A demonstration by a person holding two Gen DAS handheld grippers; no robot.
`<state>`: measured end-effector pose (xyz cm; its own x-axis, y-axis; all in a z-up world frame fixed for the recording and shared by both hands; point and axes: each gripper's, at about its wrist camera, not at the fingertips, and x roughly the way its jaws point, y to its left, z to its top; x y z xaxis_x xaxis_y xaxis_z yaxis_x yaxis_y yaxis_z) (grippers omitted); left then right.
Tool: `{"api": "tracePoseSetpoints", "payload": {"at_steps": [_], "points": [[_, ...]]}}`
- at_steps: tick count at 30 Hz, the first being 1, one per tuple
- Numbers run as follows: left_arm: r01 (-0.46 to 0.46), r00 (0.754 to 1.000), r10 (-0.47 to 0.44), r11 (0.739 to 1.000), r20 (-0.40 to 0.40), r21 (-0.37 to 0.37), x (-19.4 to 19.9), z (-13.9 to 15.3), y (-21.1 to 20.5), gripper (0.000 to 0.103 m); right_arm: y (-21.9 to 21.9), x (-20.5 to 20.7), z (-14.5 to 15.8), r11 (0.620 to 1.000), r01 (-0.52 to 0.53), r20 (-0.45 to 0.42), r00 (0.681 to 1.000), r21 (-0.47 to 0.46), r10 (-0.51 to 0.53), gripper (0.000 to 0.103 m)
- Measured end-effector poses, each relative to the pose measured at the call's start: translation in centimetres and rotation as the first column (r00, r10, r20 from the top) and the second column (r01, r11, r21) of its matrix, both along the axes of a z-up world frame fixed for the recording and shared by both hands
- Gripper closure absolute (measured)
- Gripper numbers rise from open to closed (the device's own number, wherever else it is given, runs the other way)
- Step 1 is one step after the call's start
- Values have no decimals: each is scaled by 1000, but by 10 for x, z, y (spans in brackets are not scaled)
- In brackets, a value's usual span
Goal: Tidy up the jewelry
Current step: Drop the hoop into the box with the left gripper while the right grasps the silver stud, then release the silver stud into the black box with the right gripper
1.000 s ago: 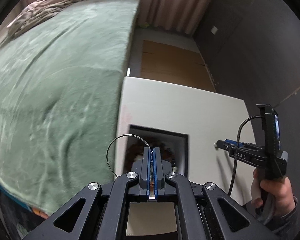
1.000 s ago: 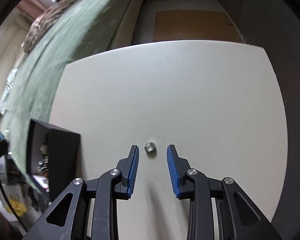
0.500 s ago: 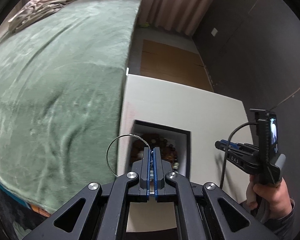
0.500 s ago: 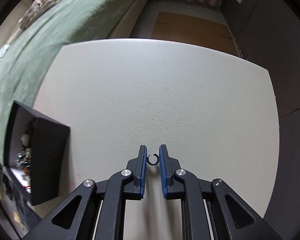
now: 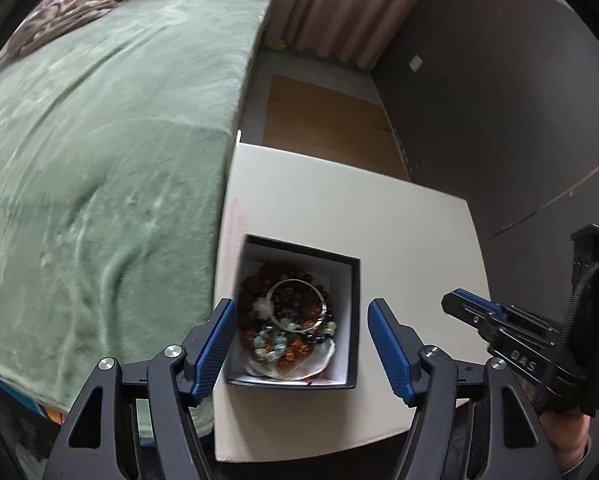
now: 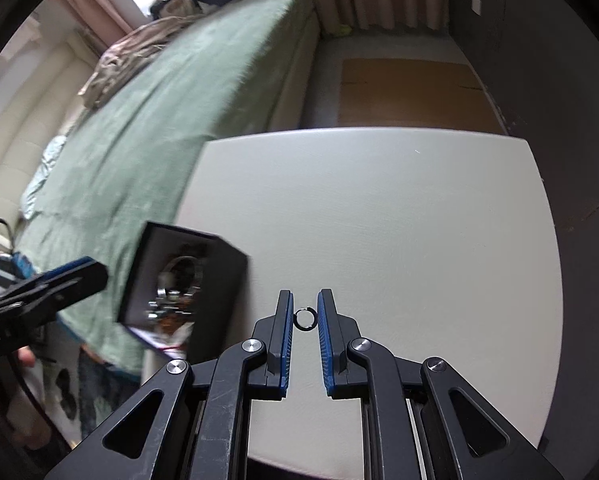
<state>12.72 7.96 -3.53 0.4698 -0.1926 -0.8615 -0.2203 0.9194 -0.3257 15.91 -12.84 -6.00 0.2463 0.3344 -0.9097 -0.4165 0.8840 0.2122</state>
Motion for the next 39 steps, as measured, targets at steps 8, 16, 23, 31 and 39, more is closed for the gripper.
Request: {"api": "tracePoseSetpoints", "payload": {"at_steps": [8, 16, 23, 31, 39], "points": [[-89, 996, 89, 996, 28, -8, -28, 7, 47, 35, 52, -19, 25, 993, -91, 19, 996, 73, 90, 89], [-148, 988, 149, 989, 31, -33, -47, 12, 83, 34, 86, -25, 23, 984, -127, 10, 992, 123, 127, 83], [-129, 990, 129, 992, 49, -10, -56, 17, 80, 33, 69, -29, 20, 988, -64, -10, 998, 139, 66, 76], [-68, 993, 63, 997, 99, 46, -62, 35, 51, 33, 38, -43, 31, 990, -4, 9, 1000, 140, 3, 74], [-21, 986, 5, 995, 166, 96, -73, 55, 18, 18, 13, -62, 48, 994, 34, 76, 996, 102, -42, 59]]}}
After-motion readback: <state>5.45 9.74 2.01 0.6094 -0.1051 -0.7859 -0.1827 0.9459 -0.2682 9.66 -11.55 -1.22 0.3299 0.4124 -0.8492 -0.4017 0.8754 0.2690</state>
